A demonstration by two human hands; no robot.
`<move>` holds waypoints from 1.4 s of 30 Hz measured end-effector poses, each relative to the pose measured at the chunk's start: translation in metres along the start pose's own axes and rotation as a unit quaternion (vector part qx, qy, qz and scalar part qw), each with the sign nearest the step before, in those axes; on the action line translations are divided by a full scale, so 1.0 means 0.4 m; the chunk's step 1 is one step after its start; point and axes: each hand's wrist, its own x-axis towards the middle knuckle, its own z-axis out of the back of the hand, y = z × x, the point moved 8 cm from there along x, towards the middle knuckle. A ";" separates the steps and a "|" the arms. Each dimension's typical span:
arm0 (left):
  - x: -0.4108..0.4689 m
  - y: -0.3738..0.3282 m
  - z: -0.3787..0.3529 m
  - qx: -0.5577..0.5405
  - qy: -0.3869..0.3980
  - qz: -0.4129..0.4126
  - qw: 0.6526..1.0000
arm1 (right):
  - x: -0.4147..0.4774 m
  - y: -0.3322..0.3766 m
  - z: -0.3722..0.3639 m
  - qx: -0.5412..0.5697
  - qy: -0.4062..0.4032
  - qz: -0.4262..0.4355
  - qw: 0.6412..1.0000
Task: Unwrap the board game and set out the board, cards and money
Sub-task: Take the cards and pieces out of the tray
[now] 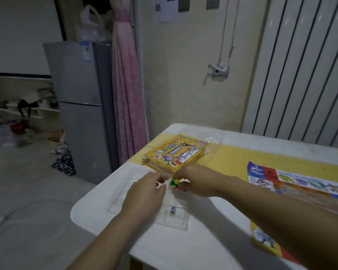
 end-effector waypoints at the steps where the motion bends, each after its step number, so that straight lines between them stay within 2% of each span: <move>1: -0.003 0.006 -0.005 0.016 -0.006 0.007 1.000 | 0.005 0.002 -0.006 -0.010 -0.002 0.003 1.000; 16: -0.010 0.014 -0.012 0.068 -0.044 0.000 0.997 | 0.012 0.025 -0.054 -0.070 -0.106 -0.021 0.992; 25: -0.007 0.010 -0.017 0.068 -0.033 -0.002 0.997 | 0.042 0.028 -0.069 -0.082 -0.073 -0.054 0.992; 32: -0.014 -0.003 -0.008 0.053 -0.027 -0.017 0.998 | 0.061 0.012 -0.066 -0.045 -0.072 -0.049 0.995; 35: -0.020 -0.022 0.010 0.029 -0.030 -0.039 0.998 | 0.056 0.005 -0.041 0.055 -0.100 -0.048 0.992; 37: -0.023 -0.036 0.033 0.035 -0.037 -0.060 0.997 | 0.043 -0.027 -0.010 0.192 -0.148 -0.082 0.967; 38: -0.024 -0.046 0.042 0.047 -0.032 -0.075 0.996 | 0.030 -0.050 0.003 0.272 -0.173 -0.108 0.940; 39: -0.024 -0.060 0.045 0.065 -0.012 -0.093 0.993 | 0.013 -0.072 0.011 0.366 -0.196 -0.134 0.900; 40: -0.027 -0.077 0.042 0.091 0.020 -0.112 0.989 | -0.004 -0.093 0.009 0.473 -0.211 -0.157 0.841; 42: -0.035 -0.111 0.023 0.157 0.094 -0.140 0.973 | -0.040 -0.116 -0.014 0.672 -0.202 -0.193 0.686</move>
